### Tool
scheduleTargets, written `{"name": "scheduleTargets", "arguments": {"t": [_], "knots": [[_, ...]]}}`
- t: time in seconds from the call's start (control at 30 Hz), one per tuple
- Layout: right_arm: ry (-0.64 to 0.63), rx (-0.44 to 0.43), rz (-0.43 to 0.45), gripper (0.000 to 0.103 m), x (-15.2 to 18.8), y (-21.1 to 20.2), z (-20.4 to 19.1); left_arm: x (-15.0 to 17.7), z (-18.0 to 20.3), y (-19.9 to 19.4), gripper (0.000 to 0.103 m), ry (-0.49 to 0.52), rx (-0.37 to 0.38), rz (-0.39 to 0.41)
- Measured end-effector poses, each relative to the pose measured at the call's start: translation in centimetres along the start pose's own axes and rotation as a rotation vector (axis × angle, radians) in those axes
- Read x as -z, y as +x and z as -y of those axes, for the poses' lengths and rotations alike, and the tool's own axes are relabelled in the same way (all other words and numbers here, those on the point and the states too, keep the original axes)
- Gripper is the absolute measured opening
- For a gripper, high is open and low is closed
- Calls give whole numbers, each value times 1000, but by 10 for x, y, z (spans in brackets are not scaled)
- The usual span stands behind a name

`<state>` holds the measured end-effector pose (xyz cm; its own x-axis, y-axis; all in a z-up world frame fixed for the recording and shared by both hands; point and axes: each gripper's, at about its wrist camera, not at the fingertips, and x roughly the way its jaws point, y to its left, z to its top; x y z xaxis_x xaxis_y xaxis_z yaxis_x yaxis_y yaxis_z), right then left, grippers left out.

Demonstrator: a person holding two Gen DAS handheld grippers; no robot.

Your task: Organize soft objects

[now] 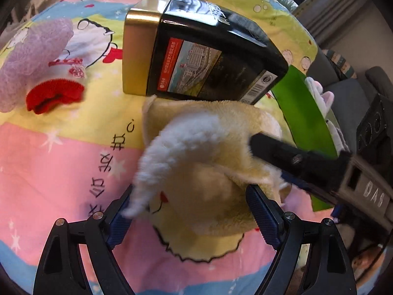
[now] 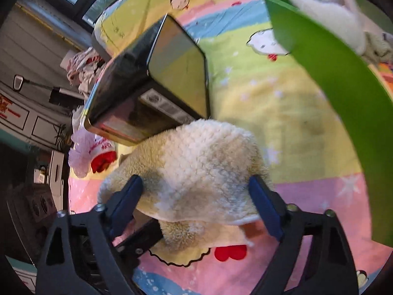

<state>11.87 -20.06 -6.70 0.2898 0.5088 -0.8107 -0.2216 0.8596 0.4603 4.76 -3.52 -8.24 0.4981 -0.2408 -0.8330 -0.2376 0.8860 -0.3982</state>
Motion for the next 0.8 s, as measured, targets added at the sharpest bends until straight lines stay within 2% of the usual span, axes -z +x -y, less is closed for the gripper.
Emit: {"name": "scheduleTargets", "arguments": {"t": [0.07, 0.1, 0.13, 0.17, 0.23, 0.33, 0.43, 0.6, 0.8], "knots": [[-23, -4, -2, 72, 2, 4, -4, -1, 5, 2, 86, 20, -2, 11], [-29, -7, 2, 69, 2, 4, -4, -1, 7, 3, 81, 25, 0, 17], [-32, -16, 1, 62, 3, 6, -5, -1, 9, 3, 69, 32, -1, 23], [-38, -31, -6, 53, 4, 7, -5, -1, 11, 4, 65, 39, -10, 27], [-45, -40, -16, 46, 4, 11, -5, -3, 14, 5, 55, 65, -36, 32], [-41, -80, -7, 37, 5, 10, -4, -3, 18, 3, 47, 82, -40, 45], [-56, -104, 19, 34, 5, 1, -8, -3, 29, -7, 36, 116, -25, 67], [-53, -158, 128, 34, 6, -41, -9, -5, 55, -37, 35, 188, -3, 145], [-56, -156, 294, 34, 4, -104, -4, -9, 103, -69, 35, 309, 49, 252]]}}
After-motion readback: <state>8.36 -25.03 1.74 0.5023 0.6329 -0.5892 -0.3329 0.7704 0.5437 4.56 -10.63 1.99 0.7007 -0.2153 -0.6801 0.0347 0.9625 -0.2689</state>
